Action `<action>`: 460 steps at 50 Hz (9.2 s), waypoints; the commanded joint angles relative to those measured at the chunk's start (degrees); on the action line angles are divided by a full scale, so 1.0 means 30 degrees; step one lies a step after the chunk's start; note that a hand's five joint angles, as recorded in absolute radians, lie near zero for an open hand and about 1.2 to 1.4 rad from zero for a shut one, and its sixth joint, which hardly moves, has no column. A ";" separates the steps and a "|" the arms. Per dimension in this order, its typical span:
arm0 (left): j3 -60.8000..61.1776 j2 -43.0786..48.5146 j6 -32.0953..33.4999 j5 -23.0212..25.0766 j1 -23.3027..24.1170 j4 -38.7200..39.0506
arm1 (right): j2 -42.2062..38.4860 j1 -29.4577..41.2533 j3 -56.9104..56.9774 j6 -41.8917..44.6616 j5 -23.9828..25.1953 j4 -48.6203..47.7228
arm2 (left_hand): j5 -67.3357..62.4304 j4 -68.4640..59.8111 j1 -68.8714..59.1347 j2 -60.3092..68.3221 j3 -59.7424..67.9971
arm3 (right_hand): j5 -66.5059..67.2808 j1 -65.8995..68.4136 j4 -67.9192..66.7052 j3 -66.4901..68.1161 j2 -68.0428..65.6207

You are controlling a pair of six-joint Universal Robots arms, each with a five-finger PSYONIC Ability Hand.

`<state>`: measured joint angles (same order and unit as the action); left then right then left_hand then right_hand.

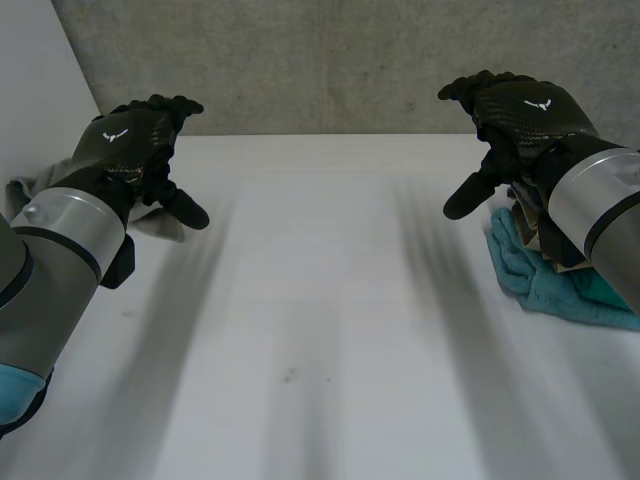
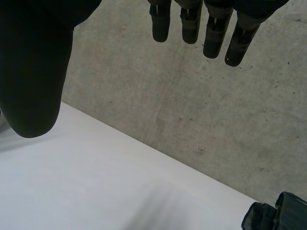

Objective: Fold the laundry.

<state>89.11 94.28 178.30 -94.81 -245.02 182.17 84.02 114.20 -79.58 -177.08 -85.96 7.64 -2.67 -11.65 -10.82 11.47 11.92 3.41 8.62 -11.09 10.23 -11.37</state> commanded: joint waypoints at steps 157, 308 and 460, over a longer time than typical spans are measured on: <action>0.3257 0.3142 0.5694 0.1722 0.3216 0.3495 | -0.5357 -0.3468 -0.4058 1.7098 0.0616 -0.3830 | -0.5124 -0.5466 -0.5741 0.5524 0.5376 | -0.1135 0.0458 0.0364 -0.0076 0.0457; 0.3814 0.2234 0.5635 0.1546 0.3099 0.3643 | -0.7003 -0.1741 -0.3210 1.9539 0.2697 -0.8027 | -0.4339 -0.4681 -0.4956 0.4739 0.4591 | -0.1135 0.0458 0.0364 -0.0076 0.0457; 0.2672 0.2877 0.5957 0.3449 -0.2936 0.3232 | -0.4130 0.1688 -0.2766 0.7229 -0.0673 -0.0292 | -0.4675 -0.5018 -0.5292 0.5076 0.4928 | 0.2858 0.4452 -0.3629 0.3918 -0.3536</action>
<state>98.87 98.14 195.85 -87.88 -252.09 191.72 70.28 117.05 -84.40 -155.14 -88.73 1.38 -12.38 -22.41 -26.94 22.91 23.47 3.95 11.54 -13.36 12.50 -12.78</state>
